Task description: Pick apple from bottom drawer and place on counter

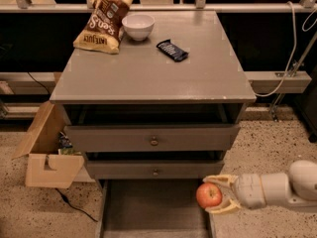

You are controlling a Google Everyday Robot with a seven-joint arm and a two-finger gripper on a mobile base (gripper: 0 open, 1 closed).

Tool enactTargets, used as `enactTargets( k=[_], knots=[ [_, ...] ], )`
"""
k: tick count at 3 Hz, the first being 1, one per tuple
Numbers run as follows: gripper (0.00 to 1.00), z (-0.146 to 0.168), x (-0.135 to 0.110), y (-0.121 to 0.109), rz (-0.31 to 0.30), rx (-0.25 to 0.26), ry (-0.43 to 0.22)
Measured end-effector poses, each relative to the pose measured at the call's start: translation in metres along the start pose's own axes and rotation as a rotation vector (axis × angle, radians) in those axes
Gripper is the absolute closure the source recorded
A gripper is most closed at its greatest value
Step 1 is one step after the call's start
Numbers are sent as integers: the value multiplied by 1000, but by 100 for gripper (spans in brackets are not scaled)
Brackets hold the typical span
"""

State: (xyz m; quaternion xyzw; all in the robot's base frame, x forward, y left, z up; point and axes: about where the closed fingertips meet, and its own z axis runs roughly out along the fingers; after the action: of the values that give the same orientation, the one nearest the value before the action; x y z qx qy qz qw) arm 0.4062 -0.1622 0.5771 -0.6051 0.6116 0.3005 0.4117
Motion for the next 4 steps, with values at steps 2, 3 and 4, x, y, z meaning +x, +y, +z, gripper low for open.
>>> enactTargets(
  k=[2, 3, 4],
  knots=[
    [100, -47, -76, -24, -110, 29, 101],
    [100, -69, -94, -33, -117, 34, 96],
    [100, -112, -133, -49, -112, 45, 113]
  ],
)
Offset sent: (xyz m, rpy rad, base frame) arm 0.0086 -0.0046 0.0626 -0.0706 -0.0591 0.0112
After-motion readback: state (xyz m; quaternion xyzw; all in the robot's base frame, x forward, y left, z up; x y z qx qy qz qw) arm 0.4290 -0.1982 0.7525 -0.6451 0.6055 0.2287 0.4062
